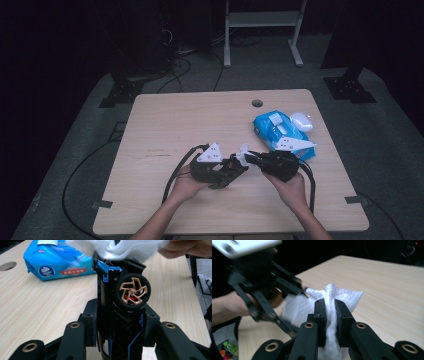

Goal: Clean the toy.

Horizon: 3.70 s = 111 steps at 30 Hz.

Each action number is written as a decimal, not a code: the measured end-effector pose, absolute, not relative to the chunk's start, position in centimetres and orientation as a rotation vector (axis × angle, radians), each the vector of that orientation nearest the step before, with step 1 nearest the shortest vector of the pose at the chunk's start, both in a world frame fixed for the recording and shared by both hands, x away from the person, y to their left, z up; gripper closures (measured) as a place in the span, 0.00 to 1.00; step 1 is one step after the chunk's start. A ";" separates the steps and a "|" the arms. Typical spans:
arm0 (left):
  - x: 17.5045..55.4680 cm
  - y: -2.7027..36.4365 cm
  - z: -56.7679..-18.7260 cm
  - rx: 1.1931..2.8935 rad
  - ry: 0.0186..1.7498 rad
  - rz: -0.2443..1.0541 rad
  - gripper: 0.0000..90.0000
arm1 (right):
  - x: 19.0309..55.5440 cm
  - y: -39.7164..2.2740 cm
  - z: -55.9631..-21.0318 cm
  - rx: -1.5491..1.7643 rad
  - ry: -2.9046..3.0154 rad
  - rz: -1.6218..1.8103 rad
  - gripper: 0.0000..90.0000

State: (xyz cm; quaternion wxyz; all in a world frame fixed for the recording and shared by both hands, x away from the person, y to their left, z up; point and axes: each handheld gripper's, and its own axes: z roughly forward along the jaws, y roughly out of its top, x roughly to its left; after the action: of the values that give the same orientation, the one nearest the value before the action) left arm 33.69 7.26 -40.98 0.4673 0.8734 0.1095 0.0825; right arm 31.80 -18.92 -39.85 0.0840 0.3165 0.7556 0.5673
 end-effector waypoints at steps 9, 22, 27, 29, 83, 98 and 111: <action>33.8 7.1 -41.3 2.140 0.268 0.197 0.64 | 32.1 -19.0 -39.9 0.959 2.265 1.733 0.90; 34.0 7.7 -40.9 2.110 0.277 0.191 0.64 | 33.1 -19.9 -41.7 1.076 2.284 1.738 0.90; 33.9 7.4 -41.1 2.122 0.272 0.188 0.64 | 32.7 -19.7 -40.8 1.040 2.265 1.785 0.90; 33.8 7.2 -41.1 2.130 0.265 0.194 0.64 | 32.5 -19.7 -40.4 1.018 2.257 1.827 0.90; 33.7 6.6 -43.4 2.208 0.239 0.134 0.65 | 30.5 -15.9 -40.1 0.851 2.351 1.617 0.90; 34.9 6.9 -46.2 2.309 0.297 0.109 0.65 | 30.6 -14.6 -42.4 0.782 2.386 1.448 0.90; 34.9 7.4 -46.0 2.317 0.282 0.116 0.61 | 30.8 -14.1 -43.4 0.789 2.408 1.404 0.90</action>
State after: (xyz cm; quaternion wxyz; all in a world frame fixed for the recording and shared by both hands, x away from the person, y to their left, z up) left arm 34.88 7.38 -45.99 0.3918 0.9122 0.1109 0.0455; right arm 30.80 -14.08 -43.37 0.1222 0.2704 0.8250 0.4809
